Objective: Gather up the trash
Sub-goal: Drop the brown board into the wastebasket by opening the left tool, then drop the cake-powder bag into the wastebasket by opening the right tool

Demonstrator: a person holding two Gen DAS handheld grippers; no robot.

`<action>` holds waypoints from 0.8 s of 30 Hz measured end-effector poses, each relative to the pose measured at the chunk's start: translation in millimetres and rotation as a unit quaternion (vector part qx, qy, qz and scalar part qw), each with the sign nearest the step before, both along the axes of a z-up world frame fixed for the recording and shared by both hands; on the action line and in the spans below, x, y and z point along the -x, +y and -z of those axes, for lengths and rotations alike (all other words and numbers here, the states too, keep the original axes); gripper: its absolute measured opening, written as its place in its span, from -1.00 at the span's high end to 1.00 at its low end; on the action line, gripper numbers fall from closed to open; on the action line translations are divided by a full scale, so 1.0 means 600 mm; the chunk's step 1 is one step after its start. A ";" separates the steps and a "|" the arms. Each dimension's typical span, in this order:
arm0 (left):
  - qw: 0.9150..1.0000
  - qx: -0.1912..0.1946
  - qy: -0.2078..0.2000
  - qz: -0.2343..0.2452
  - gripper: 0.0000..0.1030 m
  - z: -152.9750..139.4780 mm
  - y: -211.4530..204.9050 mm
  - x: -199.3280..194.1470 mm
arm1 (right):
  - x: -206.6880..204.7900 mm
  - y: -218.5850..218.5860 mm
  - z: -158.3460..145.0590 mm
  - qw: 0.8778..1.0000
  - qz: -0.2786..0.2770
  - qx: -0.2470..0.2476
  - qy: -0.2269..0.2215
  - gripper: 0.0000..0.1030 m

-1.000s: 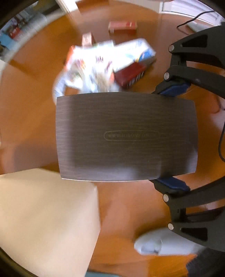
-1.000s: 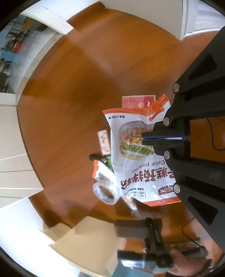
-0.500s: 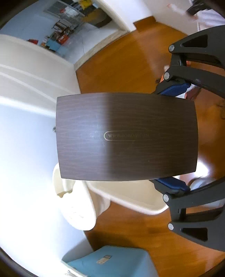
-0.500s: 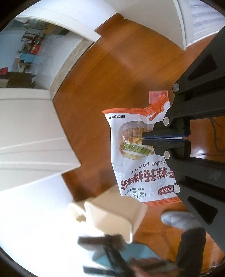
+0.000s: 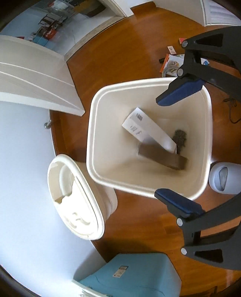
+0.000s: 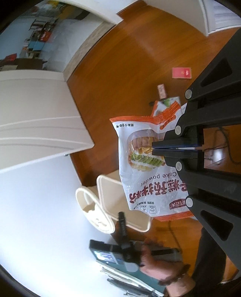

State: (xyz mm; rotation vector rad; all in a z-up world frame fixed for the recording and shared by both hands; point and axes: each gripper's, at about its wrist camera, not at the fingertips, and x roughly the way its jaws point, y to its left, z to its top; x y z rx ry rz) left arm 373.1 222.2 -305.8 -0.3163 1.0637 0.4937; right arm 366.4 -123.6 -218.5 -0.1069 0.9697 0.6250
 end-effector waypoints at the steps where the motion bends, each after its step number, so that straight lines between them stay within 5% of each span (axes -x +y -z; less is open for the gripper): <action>1: 1.000 0.000 -0.003 -0.002 -0.77 -0.008 0.001 0.006 | -0.001 0.014 -0.004 1.000 -0.003 -0.001 -0.002 0.99; 11: 0.996 -0.003 -0.013 -0.088 -0.78 -0.038 0.064 0.145 | -0.064 0.238 -0.011 0.999 -0.043 -0.007 -0.024 0.98; 21: 0.992 0.007 -0.014 -0.122 -0.78 -0.030 0.107 0.173 | -0.100 0.450 0.129 0.998 -0.042 0.025 0.051 0.89; 23: 0.992 0.008 -0.018 -0.121 -0.78 -0.030 0.109 0.174 | -0.108 0.466 0.160 0.995 -0.035 0.045 0.078 0.78; 24: 0.992 0.005 -0.020 -0.125 -0.78 -0.031 0.109 0.175 | -0.109 0.469 0.168 0.995 -0.033 0.049 0.083 0.50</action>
